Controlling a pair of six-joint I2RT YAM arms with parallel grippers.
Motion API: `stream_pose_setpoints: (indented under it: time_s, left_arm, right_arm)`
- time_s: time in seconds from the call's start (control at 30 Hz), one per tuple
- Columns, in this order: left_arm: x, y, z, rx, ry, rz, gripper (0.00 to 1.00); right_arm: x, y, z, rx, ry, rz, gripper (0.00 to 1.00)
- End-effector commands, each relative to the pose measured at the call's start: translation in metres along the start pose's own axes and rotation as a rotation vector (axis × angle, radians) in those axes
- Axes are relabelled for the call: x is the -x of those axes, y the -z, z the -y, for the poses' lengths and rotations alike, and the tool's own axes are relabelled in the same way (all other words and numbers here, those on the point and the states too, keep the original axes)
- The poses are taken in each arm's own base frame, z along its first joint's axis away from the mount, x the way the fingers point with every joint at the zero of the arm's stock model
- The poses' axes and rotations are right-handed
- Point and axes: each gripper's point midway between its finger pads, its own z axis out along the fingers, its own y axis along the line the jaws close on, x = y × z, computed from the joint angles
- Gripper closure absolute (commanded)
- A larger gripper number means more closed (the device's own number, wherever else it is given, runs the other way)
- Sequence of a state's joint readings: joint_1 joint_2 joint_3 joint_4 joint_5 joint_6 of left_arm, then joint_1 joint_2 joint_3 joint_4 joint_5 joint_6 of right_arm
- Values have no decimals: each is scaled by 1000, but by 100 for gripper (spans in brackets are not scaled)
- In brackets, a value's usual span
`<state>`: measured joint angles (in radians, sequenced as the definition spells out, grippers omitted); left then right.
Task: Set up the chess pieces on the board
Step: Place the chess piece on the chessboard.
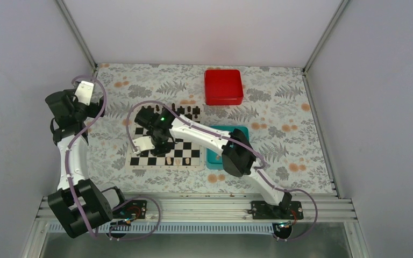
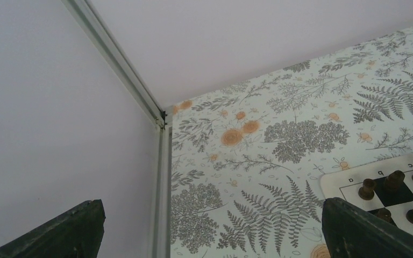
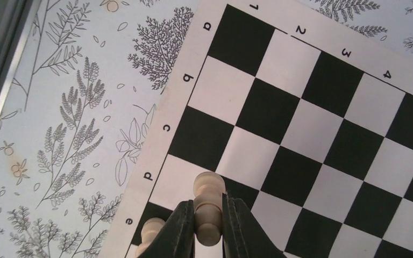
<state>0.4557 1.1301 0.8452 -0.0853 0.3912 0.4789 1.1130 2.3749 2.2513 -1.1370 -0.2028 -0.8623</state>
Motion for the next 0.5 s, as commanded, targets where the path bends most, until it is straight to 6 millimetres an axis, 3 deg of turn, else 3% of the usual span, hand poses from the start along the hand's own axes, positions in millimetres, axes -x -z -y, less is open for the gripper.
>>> stream_pose_setpoints:
  time_s: [0.0, 0.47]
  left_arm:
    - [-1, 3, 5, -37, -10, 26, 0]
    - [-10, 2, 8, -57, 3, 22, 0]
  right_arm:
    - [20, -9, -1, 4, 35, 59, 92]
    - [18, -40, -7, 50, 29, 60, 92]
